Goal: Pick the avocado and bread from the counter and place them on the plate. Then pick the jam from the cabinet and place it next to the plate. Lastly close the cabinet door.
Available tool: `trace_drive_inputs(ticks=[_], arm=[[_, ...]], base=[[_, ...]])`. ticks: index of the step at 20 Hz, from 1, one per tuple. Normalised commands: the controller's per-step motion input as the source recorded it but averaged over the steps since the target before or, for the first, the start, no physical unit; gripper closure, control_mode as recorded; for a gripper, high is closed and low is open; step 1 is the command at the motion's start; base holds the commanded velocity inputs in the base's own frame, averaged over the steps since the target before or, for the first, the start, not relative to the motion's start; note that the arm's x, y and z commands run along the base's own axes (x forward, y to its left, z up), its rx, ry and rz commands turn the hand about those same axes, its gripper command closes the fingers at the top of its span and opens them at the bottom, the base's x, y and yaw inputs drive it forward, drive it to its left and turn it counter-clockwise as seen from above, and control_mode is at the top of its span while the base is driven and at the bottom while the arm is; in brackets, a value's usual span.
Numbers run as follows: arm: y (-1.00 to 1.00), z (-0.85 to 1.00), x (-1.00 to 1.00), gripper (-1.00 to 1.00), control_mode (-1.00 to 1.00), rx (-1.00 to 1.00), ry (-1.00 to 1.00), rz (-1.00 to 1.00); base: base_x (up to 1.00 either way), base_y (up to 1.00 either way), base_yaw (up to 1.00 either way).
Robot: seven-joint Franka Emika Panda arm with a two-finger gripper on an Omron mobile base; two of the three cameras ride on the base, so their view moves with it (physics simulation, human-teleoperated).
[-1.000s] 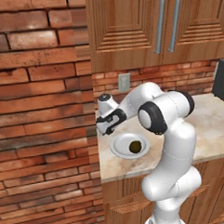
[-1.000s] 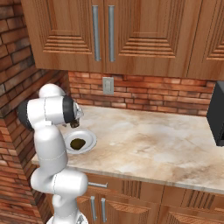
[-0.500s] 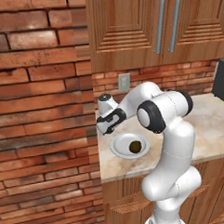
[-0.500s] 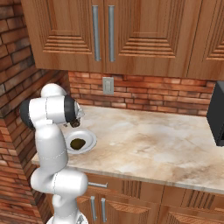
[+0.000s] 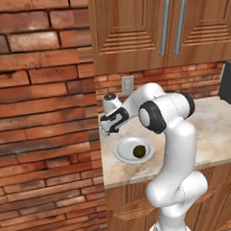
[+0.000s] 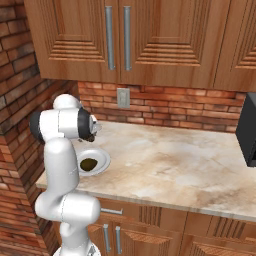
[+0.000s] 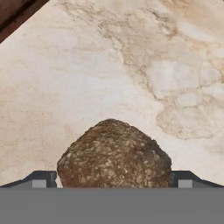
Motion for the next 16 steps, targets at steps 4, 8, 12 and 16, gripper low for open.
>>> trace_drive_inputs(ticks=[4,8,12,16], arm=[[0.02,-0.21,0.12,1.00,-1.00,-0.03,0.03,0.03],[0.02,-0.14,0.16,1.00,-1.00,-0.02,0.03,0.03],[0.00,0.13,-0.07,1.00,-1.00,0.00,-0.02,0.06],[0.00,0.78,-0.39,1.00,-1.00,0.00,-0.06,0.01]], base=[[0.00,0.00,0.00],[0.00,0.00,0.00],[0.00,0.00,0.00],[0.00,0.00,0.00]])
